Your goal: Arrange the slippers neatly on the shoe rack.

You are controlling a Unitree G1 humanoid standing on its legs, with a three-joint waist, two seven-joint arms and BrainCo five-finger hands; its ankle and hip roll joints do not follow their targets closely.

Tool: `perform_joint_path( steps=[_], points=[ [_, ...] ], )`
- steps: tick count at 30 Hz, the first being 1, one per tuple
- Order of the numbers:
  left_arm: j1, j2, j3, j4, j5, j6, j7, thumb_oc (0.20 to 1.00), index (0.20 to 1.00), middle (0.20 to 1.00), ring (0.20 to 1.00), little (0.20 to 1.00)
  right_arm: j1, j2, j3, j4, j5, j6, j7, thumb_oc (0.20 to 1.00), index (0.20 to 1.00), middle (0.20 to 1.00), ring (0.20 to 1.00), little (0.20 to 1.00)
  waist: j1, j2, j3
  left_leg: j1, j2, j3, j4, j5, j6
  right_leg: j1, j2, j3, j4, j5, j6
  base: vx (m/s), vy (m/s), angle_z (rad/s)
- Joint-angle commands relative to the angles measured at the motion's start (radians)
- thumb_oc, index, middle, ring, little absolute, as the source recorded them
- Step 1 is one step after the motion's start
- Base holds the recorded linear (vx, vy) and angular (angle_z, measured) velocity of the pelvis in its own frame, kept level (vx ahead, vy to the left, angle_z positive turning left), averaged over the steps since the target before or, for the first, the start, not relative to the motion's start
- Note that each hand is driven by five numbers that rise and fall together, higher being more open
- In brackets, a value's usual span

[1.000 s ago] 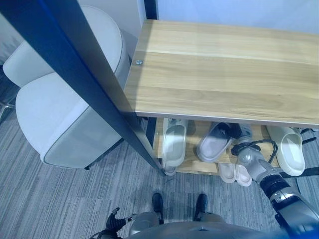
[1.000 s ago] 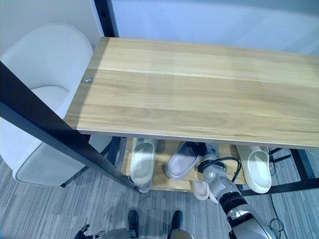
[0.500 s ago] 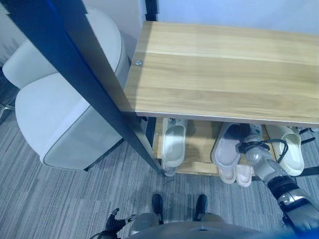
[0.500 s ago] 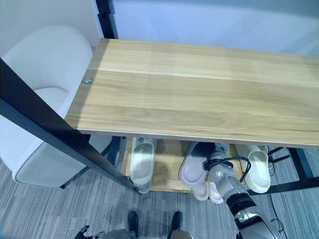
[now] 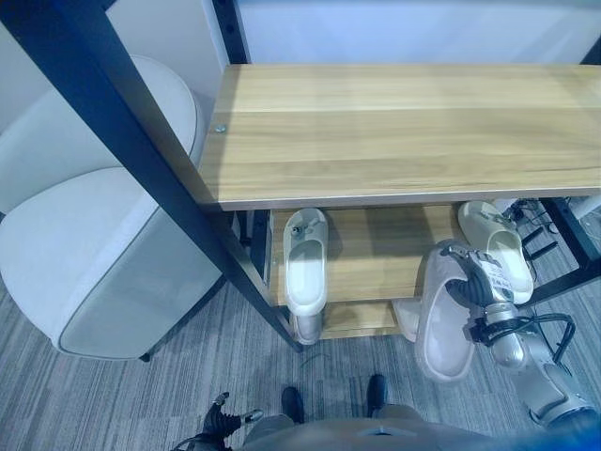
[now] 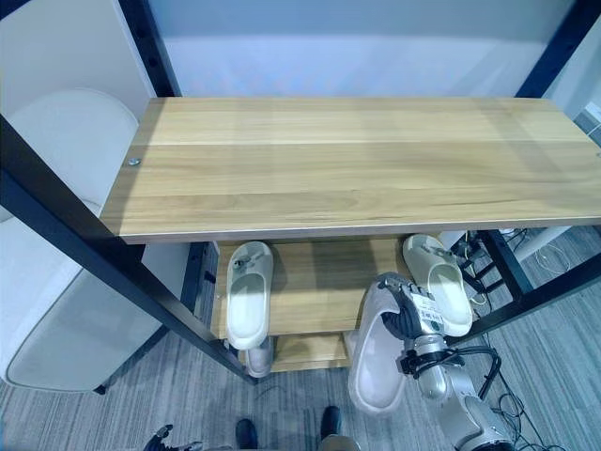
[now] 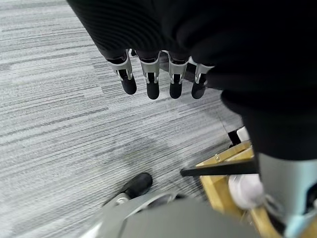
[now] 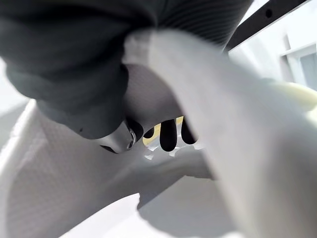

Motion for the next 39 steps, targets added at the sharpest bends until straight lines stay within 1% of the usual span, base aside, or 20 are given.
perform_joint_path(
  steps=[1, 3, 4, 6, 10, 11, 14, 17, 18, 20, 22, 25, 26, 27, 28, 31, 34, 35, 37, 39],
  points=[
    [-0.045, 0.017, 0.014, -0.009, -0.031, -0.032, 0.024, 1.000, 1.000, 1.000, 1.000, 1.000, -0.100, -0.015, 0.004, -0.072, 0.017, -0.068, -0.018, 0.200, 0.200, 0.200, 0.200, 0.200, 0.012, -0.037, 0.040, -0.024, 0.018, -0.005, 0.115, -0.096, -0.011, -0.009, -0.016, -0.045, 0.042, 0.016, 0.044, -0.15, -0.027, 0.12],
    [-0.066, 0.032, 0.011, -0.035, -0.043, -0.045, 0.037, 1.000, 1.000, 1.000, 1.000, 1.000, -0.098, -0.015, -0.001, -0.076, 0.048, -0.081, -0.016, 0.200, 0.200, 0.200, 0.200, 0.200, 0.002, -0.049, 0.055, -0.088, 0.029, -0.020, 0.212, -0.105, -0.021, -0.014, -0.028, -0.052, 0.041, 0.019, 0.042, -0.16, 0.034, 0.38],
    [-0.073, 0.031, 0.000, -0.037, -0.045, -0.049, 0.038, 1.000, 1.000, 1.000, 1.000, 1.000, -0.095, -0.024, -0.004, -0.081, 0.047, -0.084, -0.015, 0.200, 0.200, 0.200, 0.200, 0.200, 0.002, -0.050, 0.062, -0.099, 0.028, -0.048, 0.246, -0.122, -0.028, -0.020, -0.032, -0.043, 0.046, 0.019, 0.041, -0.12, 0.115, 0.53],
    [-0.076, 0.018, 0.002, -0.032, -0.057, -0.045, 0.042, 1.000, 1.000, 1.000, 1.000, 1.000, -0.086, -0.032, -0.007, -0.088, 0.038, -0.081, -0.016, 0.200, 0.200, 0.200, 0.200, 0.200, -0.004, -0.029, 0.066, -0.079, 0.024, -0.083, 0.207, -0.130, -0.020, -0.036, -0.038, -0.046, 0.076, 0.017, 0.047, -0.09, 0.187, 0.22],
    [-0.063, 0.008, 0.008, 0.008, -0.032, -0.029, 0.031, 1.000, 1.000, 1.000, 1.000, 1.000, -0.060, -0.024, -0.017, -0.088, 0.035, -0.072, -0.001, 0.200, 0.200, 0.200, 0.200, 0.200, -0.019, -0.023, 0.053, -0.051, -0.023, -0.064, 0.176, -0.134, 0.004, -0.060, -0.094, -0.043, 0.117, 0.038, 0.066, -0.01, 0.262, -0.03],
    [-0.054, 0.010, 0.019, 0.038, -0.014, -0.018, 0.023, 1.000, 1.000, 1.000, 1.000, 1.000, -0.053, -0.016, -0.011, -0.088, 0.028, -0.071, 0.005, 0.200, 0.200, 0.200, 0.200, 0.200, -0.016, -0.018, 0.061, -0.031, -0.051, -0.043, 0.169, -0.147, 0.022, -0.062, -0.123, -0.041, 0.146, 0.042, 0.078, -0.01, 0.321, -0.10],
    [-0.046, 0.027, 0.042, 0.069, 0.008, -0.004, 0.011, 1.000, 1.000, 1.000, 1.000, 1.000, -0.048, -0.007, -0.008, -0.094, 0.016, -0.069, 0.015, 0.200, 0.200, 0.200, 0.200, 0.200, -0.014, -0.014, 0.094, -0.004, -0.064, -0.009, 0.167, -0.156, 0.036, -0.091, -0.158, -0.037, 0.226, 0.049, 0.084, -0.07, 0.199, -0.13],
    [-0.039, 0.039, 0.051, 0.084, 0.027, 0.008, 0.013, 1.000, 1.000, 1.000, 1.000, 1.000, -0.021, 0.013, -0.007, -0.094, 0.015, -0.070, 0.017, 0.200, 0.200, 0.200, 0.200, 0.200, -0.028, -0.019, 0.110, 0.012, -0.060, 0.030, 0.191, -0.172, 0.045, -0.112, -0.144, -0.017, 0.244, 0.043, 0.070, -0.03, 0.016, -0.09],
    [-0.041, 0.052, 0.062, 0.079, 0.033, 0.008, 0.022, 1.000, 1.000, 1.000, 1.000, 1.000, -0.014, 0.010, -0.012, -0.110, 0.018, -0.069, 0.018, 0.200, 0.200, 0.200, 0.200, 0.200, -0.044, -0.021, 0.122, -0.005, -0.049, 0.041, 0.232, -0.187, 0.049, -0.125, -0.124, 0.019, 0.203, 0.046, 0.062, -0.06, -0.060, -0.28],
    [-0.050, 0.053, 0.058, 0.079, 0.030, 0.004, 0.028, 1.000, 1.000, 1.000, 1.000, 1.000, -0.024, 0.003, -0.011, -0.129, 0.023, -0.075, 0.017, 0.200, 0.200, 0.200, 0.200, 0.200, -0.042, -0.033, 0.130, -0.039, -0.043, 0.043, 0.276, -0.198, 0.051, -0.127, -0.106, 0.034, 0.178, 0.046, 0.055, -0.04, -0.082, -0.27],
    [-0.055, 0.052, 0.056, 0.077, 0.024, 0.003, 0.027, 1.000, 1.000, 1.000, 1.000, 1.000, -0.031, -0.006, -0.007, -0.139, 0.022, -0.078, 0.018, 0.200, 0.200, 0.200, 0.200, 0.200, -0.042, -0.036, 0.136, -0.063, -0.034, 0.046, 0.302, -0.203, 0.050, -0.134, -0.100, 0.036, 0.173, 0.043, 0.052, -0.06, -0.098, -0.14],
    [-0.088, 0.041, 0.056, 0.066, -0.010, -0.003, 0.032, 1.000, 1.000, 1.000, 1.000, 1.000, -0.056, -0.021, 0.005, -0.168, 0.044, -0.092, 0.018, 0.200, 0.200, 0.200, 0.200, 0.200, -0.039, -0.048, 0.176, -0.144, 0.010, 0.042, 0.395, -0.215, 0.032, -0.170, -0.092, 0.009, 0.176, 0.049, 0.042, -0.13, -0.155, -0.04],
    [-0.088, 0.041, 0.056, 0.066, -0.010, -0.003, 0.032, 1.000, 1.000, 1.000, 1.000, 1.000, -0.056, -0.021, 0.005, -0.168, 0.044, -0.092, 0.018, 0.200, 0.200, 0.200, 0.200, 0.200, -0.040, -0.047, 0.175, -0.147, 0.011, 0.041, 0.399, -0.216, 0.032, -0.171, -0.092, 0.009, 0.177, 0.048, 0.042, -0.02, -0.104, 0.04],
    [-0.100, 0.039, 0.058, 0.064, -0.022, -0.004, 0.034, 1.000, 1.000, 1.000, 1.000, 1.000, -0.058, -0.025, 0.012, -0.175, 0.046, -0.095, 0.023, 0.200, 0.200, 0.200, 0.200, 0.200, -0.039, -0.040, 0.182, -0.151, 0.033, 0.030, 0.419, -0.249, 0.022, -0.177, -0.083, 0.001, 0.187, 0.035, 0.050, 0.05, -0.067, 0.02],
    [-0.104, 0.036, 0.060, 0.065, -0.023, -0.007, 0.035, 1.000, 1.000, 1.000, 1.000, 1.000, -0.055, -0.025, 0.020, -0.173, 0.044, -0.097, 0.027, 0.200, 0.200, 0.200, 0.200, 0.200, -0.037, -0.038, 0.186, -0.154, 0.040, 0.030, 0.430, -0.258, 0.023, -0.181, -0.080, -0.003, 0.189, 0.036, 0.050, 0.06, -0.088, 0.00],
    [-0.102, 0.029, 0.058, 0.055, -0.028, -0.009, 0.035, 1.000, 1.000, 1.000, 1.000, 1.000, -0.042, -0.018, 0.045, -0.156, 0.038, -0.098, 0.038, 0.200, 0.200, 0.200, 0.200, 0.200, -0.037, -0.041, 0.179, -0.134, 0.042, 0.037, 0.421, -0.265, 0.025, -0.172, -0.072, -0.009, 0.169, 0.053, 0.055, 0.05, -0.060, -0.09],
    [-0.102, 0.035, 0.059, 0.047, -0.025, -0.012, 0.045, 1.000, 1.000, 1.000, 1.000, 1.000, -0.032, -0.019, 0.065, -0.164, 0.042, -0.109, 0.050, 0.200, 0.200, 0.200, 0.200, 0.200, -0.043, -0.043, 0.160, -0.102, 0.035, 0.037, 0.368, -0.254, 0.027, -0.174, -0.054, 0.016, 0.142, 0.071, 0.055, -0.02, -0.040, -0.11],
    [-0.110, 0.039, 0.057, 0.045, -0.021, -0.014, 0.050, 1.000, 1.000, 1.000, 1.000, 1.000, -0.039, -0.027, 0.071, -0.174, 0.039, -0.116, 0.046, 0.200, 0.200, 0.200, 0.200, 0.200, -0.047, -0.058, 0.162, -0.109, 0.032, 0.050, 0.357, -0.224, 0.028, -0.184, -0.057, 0.011, 0.130, 0.088, 0.042, -0.16, -0.084, -0.20],
    [-0.120, 0.045, 0.053, 0.033, -0.023, -0.024, 0.061, 1.000, 1.000, 1.000, 1.000, 1.000, -0.059, -0.043, 0.087, -0.177, 0.040, -0.129, 0.048, 0.200, 0.200, 0.200, 0.200, 0.200, -0.039, -0.075, 0.167, -0.177, 0.035, 0.006, 0.432, -0.213, 0.009, -0.169, -0.041, 0.015, 0.088, 0.092, 0.037, -0.17, -0.103, -0.04],
    [-0.125, 0.034, 0.042, 0.030, -0.032, -0.029, 0.057, 1.000, 1.000, 1.000, 1.000, 1.000, -0.069, -0.073, 0.092, -0.190, 0.047, -0.138, 0.046, 0.200, 0.200, 0.200, 0.200, 0.200, -0.026, -0.080, 0.164, -0.188, 0.019, -0.110, 0.472, -0.234, -0.016, -0.149, -0.030, 0.005, 0.084, 0.078, 0.032, -0.14, 0.116, 0.24]
  ],
)
